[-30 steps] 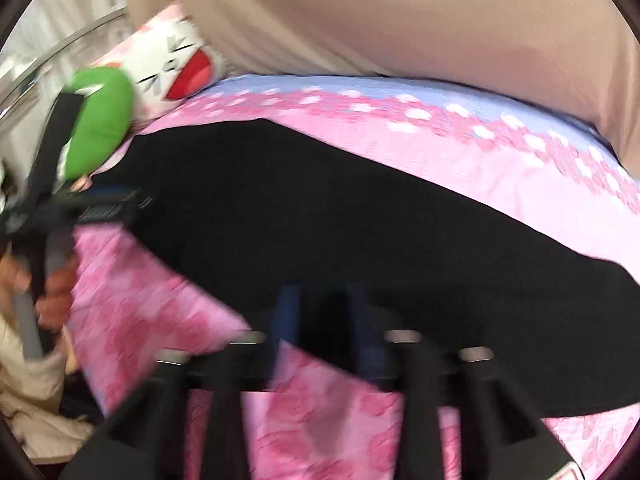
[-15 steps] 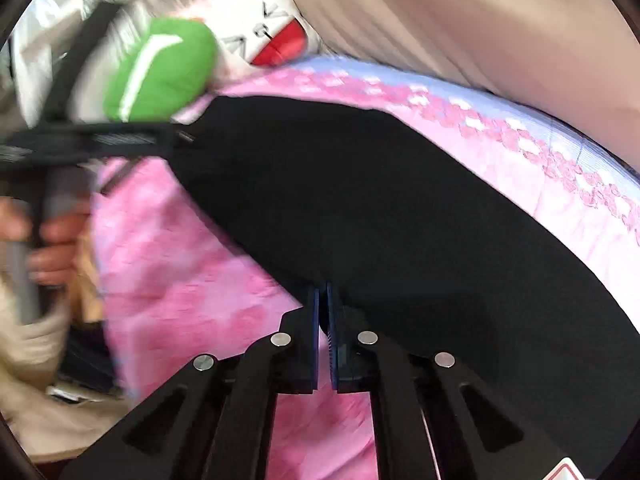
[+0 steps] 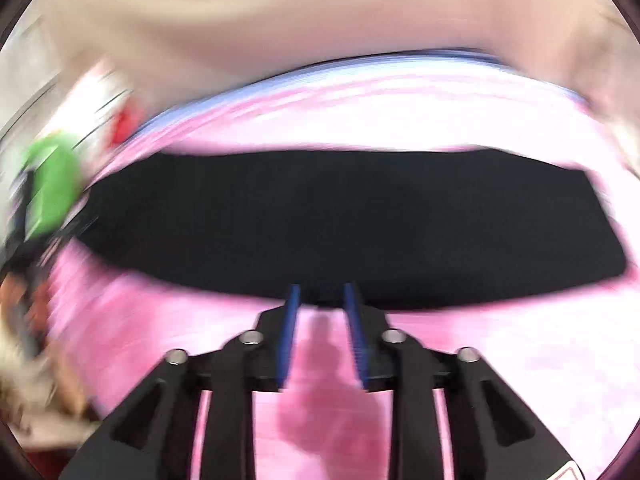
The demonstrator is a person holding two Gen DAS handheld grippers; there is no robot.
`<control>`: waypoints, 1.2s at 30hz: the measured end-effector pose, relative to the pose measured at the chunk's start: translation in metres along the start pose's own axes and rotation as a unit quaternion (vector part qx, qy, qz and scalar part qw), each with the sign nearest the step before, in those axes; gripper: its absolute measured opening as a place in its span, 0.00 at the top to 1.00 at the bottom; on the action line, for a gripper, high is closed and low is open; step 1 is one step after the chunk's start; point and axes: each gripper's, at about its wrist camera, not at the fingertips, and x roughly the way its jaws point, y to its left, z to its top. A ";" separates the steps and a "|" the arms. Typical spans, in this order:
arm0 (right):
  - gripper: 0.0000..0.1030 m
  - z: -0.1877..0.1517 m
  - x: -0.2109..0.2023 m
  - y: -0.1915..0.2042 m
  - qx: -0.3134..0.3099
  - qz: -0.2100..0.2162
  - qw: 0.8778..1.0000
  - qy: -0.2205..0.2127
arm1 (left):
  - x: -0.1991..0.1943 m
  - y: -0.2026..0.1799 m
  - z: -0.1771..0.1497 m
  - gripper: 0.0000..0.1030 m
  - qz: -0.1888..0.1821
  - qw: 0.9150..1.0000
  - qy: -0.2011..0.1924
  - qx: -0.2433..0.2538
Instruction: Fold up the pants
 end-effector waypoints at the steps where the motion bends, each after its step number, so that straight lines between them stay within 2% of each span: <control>1: 0.69 0.001 -0.007 -0.031 0.034 -0.032 0.999 -0.014 | 0.001 -0.009 0.000 0.06 -0.004 1.000 0.001 0.007; 3: 0.64 0.006 -0.014 -0.088 0.096 -0.073 0.992 -0.027 | 0.004 -0.022 0.000 0.06 -0.008 1.000 0.005 0.016; 6: 0.61 0.017 -0.012 -0.136 0.136 -0.105 0.985 -0.031 | 0.007 -0.044 0.001 0.06 -0.007 0.999 0.009 0.030; 7: 0.57 0.020 -0.009 -0.146 0.145 -0.109 0.983 -0.034 | 0.006 -0.052 0.002 0.06 -0.007 0.999 0.008 0.036; 9: 0.56 0.025 -0.003 -0.162 0.150 -0.127 0.980 -0.038 | 0.005 -0.064 0.002 0.06 -0.007 0.999 0.007 0.044; 11: 0.56 0.029 0.003 -0.169 0.145 -0.122 0.981 -0.044 | 0.004 -0.077 0.004 0.06 -0.008 0.999 0.005 0.053; 12: 0.60 0.031 0.007 -0.169 0.138 -0.121 0.982 -0.042 | 0.005 -0.083 0.005 0.06 -0.007 0.998 0.006 0.057; 13: 0.68 0.033 0.009 -0.170 0.127 -0.128 0.983 -0.039 | 0.005 -0.089 0.005 0.06 -0.006 0.998 0.007 0.061; 14: 0.93 0.032 0.010 -0.168 0.115 -0.135 0.984 -0.032 | 0.007 -0.096 0.006 0.06 -0.007 0.998 0.008 0.065; 15: 1.00 0.033 0.010 -0.170 0.114 -0.119 0.986 -0.020 | 0.007 -0.101 0.007 0.06 -0.008 0.998 0.010 0.067; 17: 0.95 0.033 0.001 -0.176 0.115 -0.123 0.985 -0.022 | 0.009 -0.110 0.009 0.06 -0.014 0.997 0.013 0.072; 19: 0.61 0.032 -0.006 -0.177 0.102 -0.133 0.986 -0.026 | 0.009 -0.117 0.010 0.06 -0.012 0.997 0.012 0.078; 20: 0.60 0.032 -0.007 -0.177 0.096 -0.128 0.987 -0.028 | 0.010 -0.120 0.010 0.06 -0.011 0.997 0.012 0.082; 23: 0.60 0.033 0.001 -0.176 0.072 -0.151 0.986 -0.014 | 0.012 -0.128 0.011 0.06 -0.010 0.996 0.013 0.085; 26: 0.62 0.030 0.013 -0.179 0.074 -0.127 0.989 -0.007 | 0.011 -0.133 0.012 0.06 -0.009 0.996 0.012 0.089; 27: 0.75 0.030 0.014 -0.179 0.072 -0.121 0.990 -0.009 | 0.011 -0.136 0.011 0.06 -0.007 0.996 0.012 0.092; 28: 0.86 0.032 0.011 -0.179 0.075 -0.095 0.993 -0.010 | 0.011 -0.137 0.011 0.06 -0.006 0.996 0.012 0.093; 29: 0.87 0.034 0.007 -0.178 0.080 -0.087 0.993 -0.015 | 0.012 -0.140 0.012 0.06 -0.004 0.995 0.014 0.094; 31: 0.88 0.043 -0.019 -0.170 0.059 -0.117 0.990 -0.055 | 0.012 -0.143 0.012 0.06 -0.005 0.996 0.012 0.093; 33: 0.88 0.045 -0.038 -0.177 0.069 -0.109 0.989 -0.078 | 0.011 -0.146 0.011 0.06 -0.007 0.995 0.011 0.097; 34: 0.87 0.044 -0.034 -0.183 0.071 -0.116 0.988 -0.070 | 0.011 -0.147 0.010 0.06 -0.007 0.995 0.010 0.099; 36: 0.88 0.034 0.001 -0.198 0.068 -0.145 0.987 -0.010 | 0.017 -0.152 0.007 0.06 -0.005 0.994 0.016 0.107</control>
